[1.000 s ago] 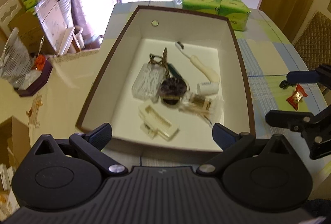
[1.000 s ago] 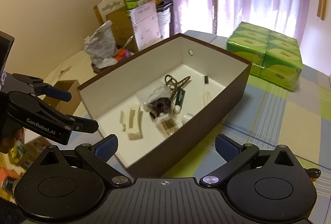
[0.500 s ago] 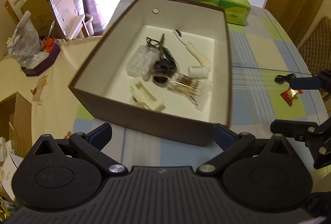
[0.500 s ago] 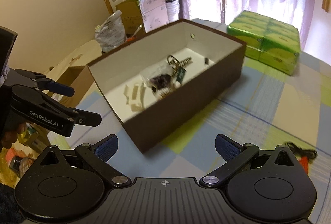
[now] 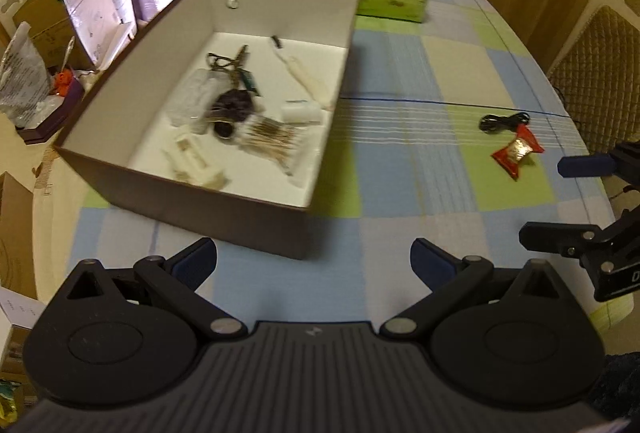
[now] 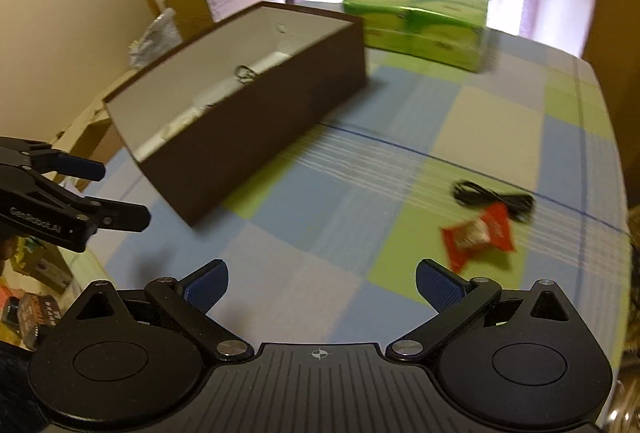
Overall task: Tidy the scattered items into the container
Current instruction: 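Raise both open grippers and move them back toward the red packet and cable, then close the left gripper on the red candy packet while the right gripper grasps the black cable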
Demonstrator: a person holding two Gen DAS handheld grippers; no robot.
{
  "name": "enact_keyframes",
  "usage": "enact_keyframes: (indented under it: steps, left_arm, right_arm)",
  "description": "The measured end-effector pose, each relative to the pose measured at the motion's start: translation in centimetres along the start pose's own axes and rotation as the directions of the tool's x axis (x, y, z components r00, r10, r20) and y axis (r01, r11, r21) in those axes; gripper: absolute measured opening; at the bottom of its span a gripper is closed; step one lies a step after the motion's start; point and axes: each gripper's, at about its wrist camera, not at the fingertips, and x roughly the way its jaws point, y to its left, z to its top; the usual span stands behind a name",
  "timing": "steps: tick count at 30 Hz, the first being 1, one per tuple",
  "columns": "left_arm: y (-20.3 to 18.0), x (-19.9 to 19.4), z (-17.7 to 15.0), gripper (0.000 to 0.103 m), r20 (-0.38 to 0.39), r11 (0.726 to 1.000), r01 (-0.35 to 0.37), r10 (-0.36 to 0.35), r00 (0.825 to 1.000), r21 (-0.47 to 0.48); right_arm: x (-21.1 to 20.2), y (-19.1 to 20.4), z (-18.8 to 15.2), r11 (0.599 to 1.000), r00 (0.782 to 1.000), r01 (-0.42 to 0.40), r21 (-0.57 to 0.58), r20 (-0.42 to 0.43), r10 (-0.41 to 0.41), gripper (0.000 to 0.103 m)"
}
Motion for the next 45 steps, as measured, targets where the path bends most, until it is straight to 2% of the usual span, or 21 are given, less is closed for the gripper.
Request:
enact_keyframes:
  steps: [8,13,26,38,45]
  left_arm:
    - [-4.5,0.9,0.1,0.102,-0.008,0.999,0.017,-0.016,1.000,0.041]
    - [-7.2,1.8,0.4,0.102,-0.016,0.997,0.035,-0.034,0.999,0.068]
    - [-13.4,6.6,1.5,0.101,-0.021,0.980,0.087,-0.084,0.996,0.182]
    - [-17.4,10.6,2.4,0.098,-0.028,0.948,0.149,-0.147,0.989,0.280]
    - [-19.6,13.0,3.4,0.093,-0.028,0.917,0.189,-0.192,0.981,0.350]
  right_arm:
    - [-1.9,-3.5,-1.6,0.999,0.999,0.038,0.037,0.005,-0.038,0.103]
    - [-2.3,-5.9,-2.8,0.992,0.996,0.090,0.085,0.002,-0.091,0.103]
    - [-1.3,-11.6,-5.5,0.956,0.969,0.245,0.162,-0.012,-0.246,0.103]
    - [0.1,-15.6,-6.3,0.954,0.974,0.227,0.195,-0.033,-0.225,0.103]
    - [1.6,-18.2,-5.7,0.956,0.973,0.232,0.177,-0.042,-0.229,0.103]
